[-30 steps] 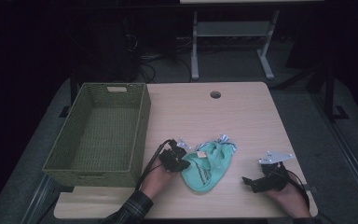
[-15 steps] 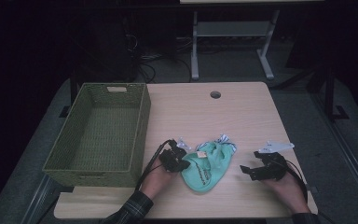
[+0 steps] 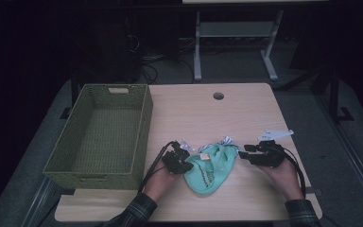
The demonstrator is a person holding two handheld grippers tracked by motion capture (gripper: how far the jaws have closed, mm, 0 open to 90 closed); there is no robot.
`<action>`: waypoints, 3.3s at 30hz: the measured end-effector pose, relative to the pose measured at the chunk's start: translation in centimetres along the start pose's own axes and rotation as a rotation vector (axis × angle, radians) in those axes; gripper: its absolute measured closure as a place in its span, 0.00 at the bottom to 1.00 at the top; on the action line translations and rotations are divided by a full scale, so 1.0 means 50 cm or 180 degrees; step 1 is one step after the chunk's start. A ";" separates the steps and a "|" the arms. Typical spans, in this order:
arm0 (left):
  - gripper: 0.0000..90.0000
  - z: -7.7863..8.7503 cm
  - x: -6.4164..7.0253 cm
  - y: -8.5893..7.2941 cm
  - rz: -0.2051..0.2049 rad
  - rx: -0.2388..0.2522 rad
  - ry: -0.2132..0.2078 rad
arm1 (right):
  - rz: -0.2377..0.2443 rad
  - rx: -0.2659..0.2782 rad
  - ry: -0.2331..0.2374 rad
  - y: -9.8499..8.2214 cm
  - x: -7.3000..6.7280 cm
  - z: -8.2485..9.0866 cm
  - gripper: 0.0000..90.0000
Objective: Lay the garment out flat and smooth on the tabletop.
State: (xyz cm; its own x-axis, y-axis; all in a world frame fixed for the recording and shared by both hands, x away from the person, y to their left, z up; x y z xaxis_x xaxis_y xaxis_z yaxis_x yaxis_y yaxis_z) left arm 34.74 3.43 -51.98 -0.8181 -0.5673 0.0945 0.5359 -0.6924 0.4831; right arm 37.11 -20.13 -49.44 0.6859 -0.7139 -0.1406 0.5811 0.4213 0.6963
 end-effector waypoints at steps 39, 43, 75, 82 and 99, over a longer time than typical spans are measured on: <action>1.00 0.000 0.002 -0.001 -0.0042 0.0024 0.0058 | 0.0132 -0.0210 -0.0092 0.018 0.025 -0.067 1.00; 1.00 0.000 0.002 -0.001 -0.0036 0.0027 0.0055 | 0.0095 -0.0197 -0.0225 0.016 0.040 -0.053 1.00; 0.82 0.041 -0.022 0.028 0.0021 0.0265 0.0140 | -0.0165 -0.0131 -0.0346 -0.011 0.070 -0.001 0.85; 0.79 0.029 -0.041 0.051 0.0081 0.0333 0.0111 | -0.0183 -0.0060 -0.0148 -0.022 0.029 0.024 0.99; 0.76 -0.019 -0.055 0.093 0.0043 0.0383 -0.0065 | 0.0195 -0.0353 0.0202 -0.050 -0.083 -0.024 1.00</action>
State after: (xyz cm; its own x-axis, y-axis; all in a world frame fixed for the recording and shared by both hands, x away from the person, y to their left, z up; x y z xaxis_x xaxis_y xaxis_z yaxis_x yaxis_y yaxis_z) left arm 39.65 1.36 -50.80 -0.8157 -0.5661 0.1188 0.5190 -0.6256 0.5825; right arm 33.30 -17.55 -51.45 0.7458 -0.6497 -0.1469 0.5799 0.5247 0.6233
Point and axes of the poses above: each handheld gripper's, and its own axes: z roughly backward along the jaws, y roughly out of its top, x roughly to its right, the point moved 8 cm from there along -z, roughly forward along the jaws, and after that the axes turned 4 degrees about -x, right-handed, at the moved point
